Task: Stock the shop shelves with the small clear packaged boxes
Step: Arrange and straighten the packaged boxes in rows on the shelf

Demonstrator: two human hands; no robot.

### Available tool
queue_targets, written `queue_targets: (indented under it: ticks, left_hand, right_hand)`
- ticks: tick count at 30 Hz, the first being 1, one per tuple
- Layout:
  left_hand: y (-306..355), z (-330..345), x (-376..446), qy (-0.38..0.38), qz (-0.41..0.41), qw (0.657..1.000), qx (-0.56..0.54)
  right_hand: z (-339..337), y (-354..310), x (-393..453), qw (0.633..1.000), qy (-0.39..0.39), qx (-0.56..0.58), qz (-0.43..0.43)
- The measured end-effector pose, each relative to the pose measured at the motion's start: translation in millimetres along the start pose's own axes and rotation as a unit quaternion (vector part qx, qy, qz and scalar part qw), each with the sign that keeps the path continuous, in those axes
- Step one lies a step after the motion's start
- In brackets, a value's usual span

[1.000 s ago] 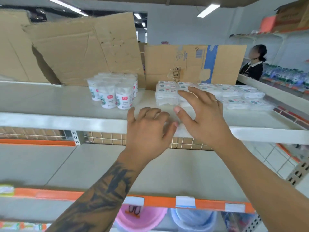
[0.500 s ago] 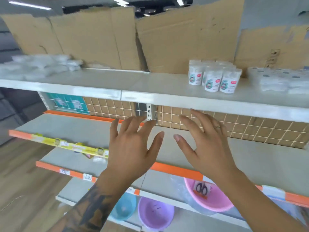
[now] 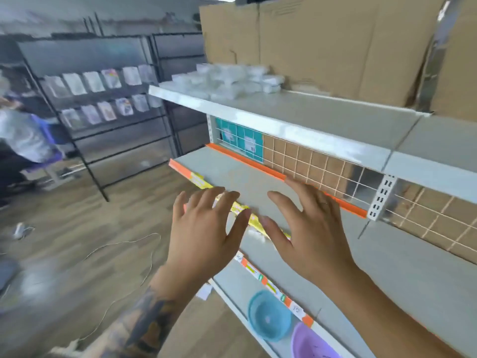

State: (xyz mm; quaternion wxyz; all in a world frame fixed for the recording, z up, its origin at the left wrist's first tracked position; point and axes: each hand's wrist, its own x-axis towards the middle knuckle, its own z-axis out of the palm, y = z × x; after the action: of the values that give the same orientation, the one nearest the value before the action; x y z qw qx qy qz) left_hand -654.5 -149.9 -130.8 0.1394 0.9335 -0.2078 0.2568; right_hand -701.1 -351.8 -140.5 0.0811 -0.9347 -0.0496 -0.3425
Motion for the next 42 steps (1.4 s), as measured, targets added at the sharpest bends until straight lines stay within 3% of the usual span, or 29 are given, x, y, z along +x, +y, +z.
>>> queue_targets:
  ticks: [11,24,35,42]
  left_hand:
    - [-80,13,143,0.074,-0.062,0.995,0.029]
    - [-147,49,240,0.064,-0.09,0.994,0.008]
    - [-228,87,363,0.059,0.002,0.993,-0.099]
    - [-286,98,447,-0.041,0.153,0.972,-0.171]
  right_hand:
    - [90,-7,191,0.997,0.027,0.072,-0.022]
    - [144,-24,311,0.994,-0.006,0.113,-0.001]
    - [187,-33,396,0.996,-0.012,0.04,0.074]
    - [215,-34,445,0.981,-0.109,-0.045,0.157]
